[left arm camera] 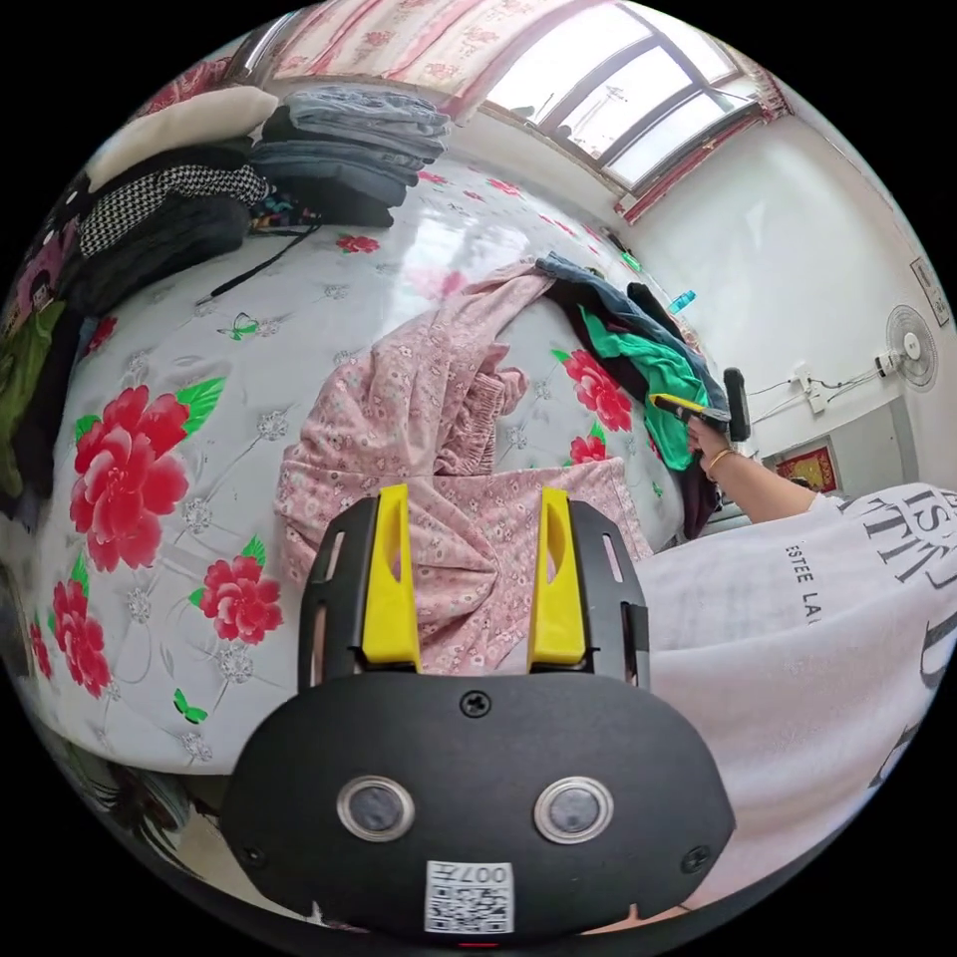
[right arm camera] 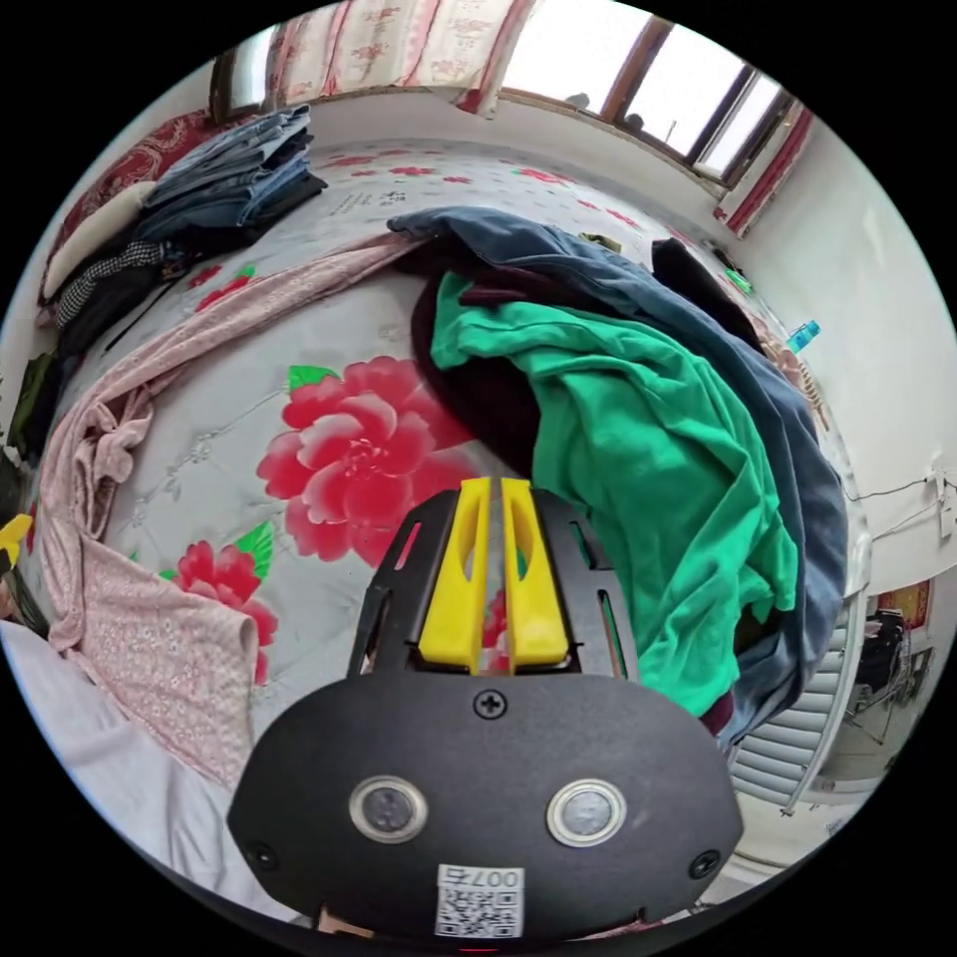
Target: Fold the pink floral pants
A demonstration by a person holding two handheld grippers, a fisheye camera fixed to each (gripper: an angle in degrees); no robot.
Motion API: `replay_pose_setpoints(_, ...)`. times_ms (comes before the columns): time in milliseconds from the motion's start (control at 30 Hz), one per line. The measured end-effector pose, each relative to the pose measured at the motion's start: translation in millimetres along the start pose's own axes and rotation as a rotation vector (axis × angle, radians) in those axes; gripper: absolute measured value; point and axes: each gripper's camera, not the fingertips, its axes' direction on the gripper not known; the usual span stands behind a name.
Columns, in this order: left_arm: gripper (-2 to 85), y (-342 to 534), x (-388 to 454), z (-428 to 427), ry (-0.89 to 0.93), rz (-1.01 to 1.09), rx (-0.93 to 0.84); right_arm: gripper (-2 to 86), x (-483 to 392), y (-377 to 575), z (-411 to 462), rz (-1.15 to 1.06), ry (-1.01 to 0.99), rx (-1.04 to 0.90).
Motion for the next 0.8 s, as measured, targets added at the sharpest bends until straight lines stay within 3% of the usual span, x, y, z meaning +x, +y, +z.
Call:
replay_pose_setpoints(300, 16.4, -23, 10, 27, -0.097, -0.133, -0.068, -0.3, 3, -29, 84, -0.193, 0.344, -0.037)
replay_pose_setpoints(533, 16.1, -23, 23, 38, -0.150, -0.168, -0.098, -0.3, 105, -87, 125, -0.081, 0.337, -0.111)
replay_pose_setpoints(800, 15.4, -21, 43, 7, -0.242, -0.124, -0.070, -0.1, 220, -156, 157, 0.276, 0.261, -0.244)
